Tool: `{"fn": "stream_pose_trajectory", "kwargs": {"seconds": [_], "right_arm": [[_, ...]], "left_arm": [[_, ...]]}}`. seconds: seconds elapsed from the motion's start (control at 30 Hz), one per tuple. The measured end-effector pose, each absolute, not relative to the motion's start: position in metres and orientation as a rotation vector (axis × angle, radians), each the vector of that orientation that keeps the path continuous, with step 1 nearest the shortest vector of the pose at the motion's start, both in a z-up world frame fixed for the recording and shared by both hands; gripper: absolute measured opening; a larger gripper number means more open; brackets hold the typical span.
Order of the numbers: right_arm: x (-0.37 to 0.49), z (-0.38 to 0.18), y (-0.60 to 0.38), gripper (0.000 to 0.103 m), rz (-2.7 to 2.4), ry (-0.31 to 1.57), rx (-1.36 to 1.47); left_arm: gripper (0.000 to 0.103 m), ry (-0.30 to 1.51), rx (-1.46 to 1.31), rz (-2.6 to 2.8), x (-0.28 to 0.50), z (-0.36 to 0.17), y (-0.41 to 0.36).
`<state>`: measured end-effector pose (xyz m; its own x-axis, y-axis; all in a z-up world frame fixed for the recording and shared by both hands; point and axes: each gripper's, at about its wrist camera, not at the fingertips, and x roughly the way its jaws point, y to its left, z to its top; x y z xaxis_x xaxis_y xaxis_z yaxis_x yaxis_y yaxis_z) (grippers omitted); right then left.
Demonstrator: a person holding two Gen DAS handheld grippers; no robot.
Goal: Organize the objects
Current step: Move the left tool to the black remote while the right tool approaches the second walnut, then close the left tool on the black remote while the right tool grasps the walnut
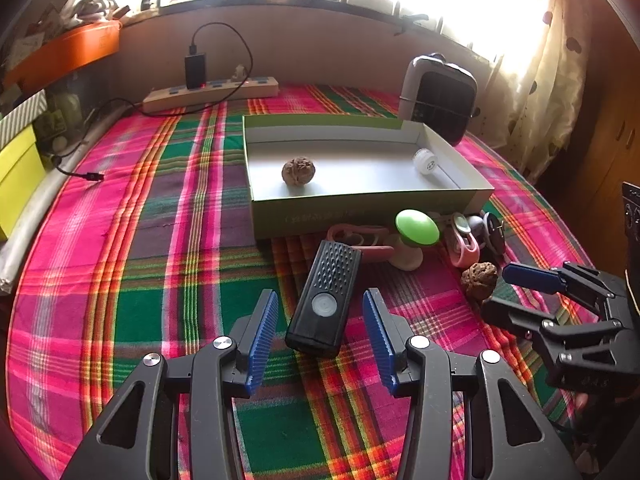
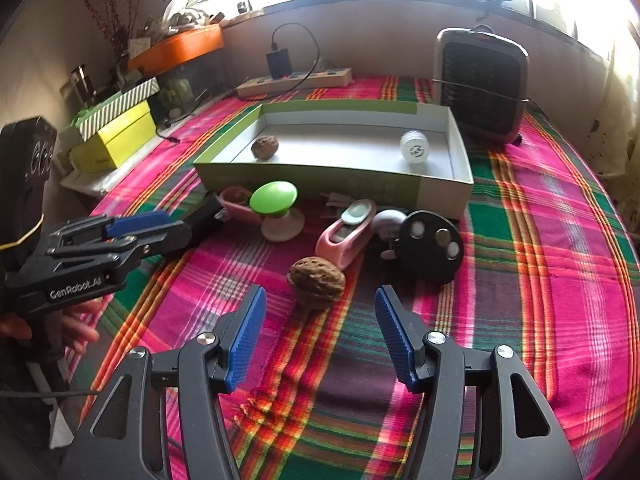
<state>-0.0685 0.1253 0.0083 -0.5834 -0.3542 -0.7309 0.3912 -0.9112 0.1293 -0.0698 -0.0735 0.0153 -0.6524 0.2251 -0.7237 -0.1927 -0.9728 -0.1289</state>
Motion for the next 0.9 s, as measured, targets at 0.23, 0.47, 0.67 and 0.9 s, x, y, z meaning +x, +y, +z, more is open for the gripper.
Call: {"fn": "stream_pose_trajectory", "kwargs": {"seconds": [0.23,0.47,0.67,0.9], "right_arm": [[-0.073,0.004,0.120,0.058,-2.464,0.090,1.170],[-0.077,0.002,0.118,0.058,-2.468,0.086,1.196],[-0.081,0.002,0.114,0.058,-2.485,0.105,1.206],[-0.087,0.001,0.117,0.058,-2.508,0.091,1.217]], "left_arm": [[0.043,-0.012,-1.189,2.650,-0.079,0.014,-0.067],[0.043,-0.001,-1.208,2.643,-0.086,0.011,-0.064],[0.043,-0.018,-1.235,2.640,-0.089,0.008,-0.066],[0.043,-0.026,-1.241,2.640,-0.090,0.008,-0.067]]}}
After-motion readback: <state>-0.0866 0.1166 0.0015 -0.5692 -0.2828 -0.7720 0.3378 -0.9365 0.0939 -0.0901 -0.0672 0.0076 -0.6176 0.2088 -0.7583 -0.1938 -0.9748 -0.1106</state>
